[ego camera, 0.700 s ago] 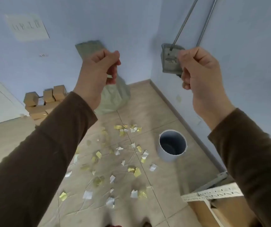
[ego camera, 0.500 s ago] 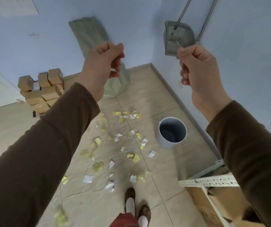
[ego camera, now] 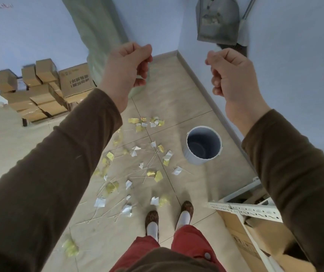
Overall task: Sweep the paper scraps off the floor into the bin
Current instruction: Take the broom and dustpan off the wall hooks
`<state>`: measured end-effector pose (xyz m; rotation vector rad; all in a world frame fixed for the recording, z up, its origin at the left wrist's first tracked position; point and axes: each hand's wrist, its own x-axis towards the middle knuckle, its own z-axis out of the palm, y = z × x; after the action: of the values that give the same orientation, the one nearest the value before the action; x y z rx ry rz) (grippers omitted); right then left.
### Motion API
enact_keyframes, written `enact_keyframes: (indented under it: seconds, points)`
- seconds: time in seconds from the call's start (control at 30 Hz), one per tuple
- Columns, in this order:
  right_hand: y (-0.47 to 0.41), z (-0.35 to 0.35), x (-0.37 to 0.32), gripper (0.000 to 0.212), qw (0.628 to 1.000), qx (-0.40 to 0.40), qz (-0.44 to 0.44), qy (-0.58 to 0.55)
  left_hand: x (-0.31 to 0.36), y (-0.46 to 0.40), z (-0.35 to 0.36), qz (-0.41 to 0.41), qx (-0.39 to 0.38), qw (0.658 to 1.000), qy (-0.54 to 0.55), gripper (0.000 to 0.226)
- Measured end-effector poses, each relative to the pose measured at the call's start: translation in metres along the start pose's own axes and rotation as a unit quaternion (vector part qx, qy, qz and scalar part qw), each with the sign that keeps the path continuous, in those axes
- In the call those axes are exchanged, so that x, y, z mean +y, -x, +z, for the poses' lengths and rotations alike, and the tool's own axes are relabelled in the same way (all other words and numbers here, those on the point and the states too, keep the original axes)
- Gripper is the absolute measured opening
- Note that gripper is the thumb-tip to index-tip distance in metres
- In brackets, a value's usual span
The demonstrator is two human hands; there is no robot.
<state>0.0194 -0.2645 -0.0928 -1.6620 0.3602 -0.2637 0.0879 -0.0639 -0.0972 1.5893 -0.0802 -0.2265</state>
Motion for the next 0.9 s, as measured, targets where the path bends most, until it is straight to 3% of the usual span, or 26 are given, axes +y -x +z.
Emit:
enact_keyframes:
  seconds: [0.5, 0.9]
  points:
    - [-0.137, -0.072, 0.014, 0.019, 0.999, -0.025, 0.024, -0.012, -0.005, -0.104, 0.103, -0.007, 0.015, 1.0, -0.001, 0.023]
    - [-0.226, -0.076, 0.019, 0.019, 0.999, -0.018, 0.038, -0.016, -0.005, -0.192, 0.128, -0.005, 0.003, 1.0, -0.009, 0.021]
